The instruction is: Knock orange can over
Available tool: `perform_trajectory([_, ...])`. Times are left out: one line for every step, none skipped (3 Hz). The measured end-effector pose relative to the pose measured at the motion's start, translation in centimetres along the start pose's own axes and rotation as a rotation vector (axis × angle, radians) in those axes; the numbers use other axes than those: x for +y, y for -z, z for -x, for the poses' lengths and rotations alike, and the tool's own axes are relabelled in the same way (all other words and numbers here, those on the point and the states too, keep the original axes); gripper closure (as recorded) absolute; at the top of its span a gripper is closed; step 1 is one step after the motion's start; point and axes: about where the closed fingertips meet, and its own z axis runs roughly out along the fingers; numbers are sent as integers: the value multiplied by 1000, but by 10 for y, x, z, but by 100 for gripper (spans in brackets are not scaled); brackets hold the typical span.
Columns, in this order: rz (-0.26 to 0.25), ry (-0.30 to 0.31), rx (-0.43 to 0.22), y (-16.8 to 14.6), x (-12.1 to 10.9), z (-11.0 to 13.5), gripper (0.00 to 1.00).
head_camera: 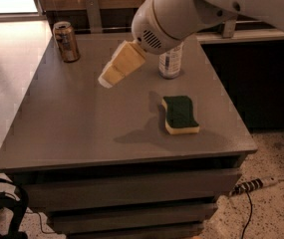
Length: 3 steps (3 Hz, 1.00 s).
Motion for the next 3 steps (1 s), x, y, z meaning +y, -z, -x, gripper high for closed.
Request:
perform_trajectory([-22,-67,-46,-24,-12,24,0])
perform_trajectory([-22,-67,-46,-24,-12,24,0])
perform_trajectory([-16,-114,-135,-68,-33,34,0])
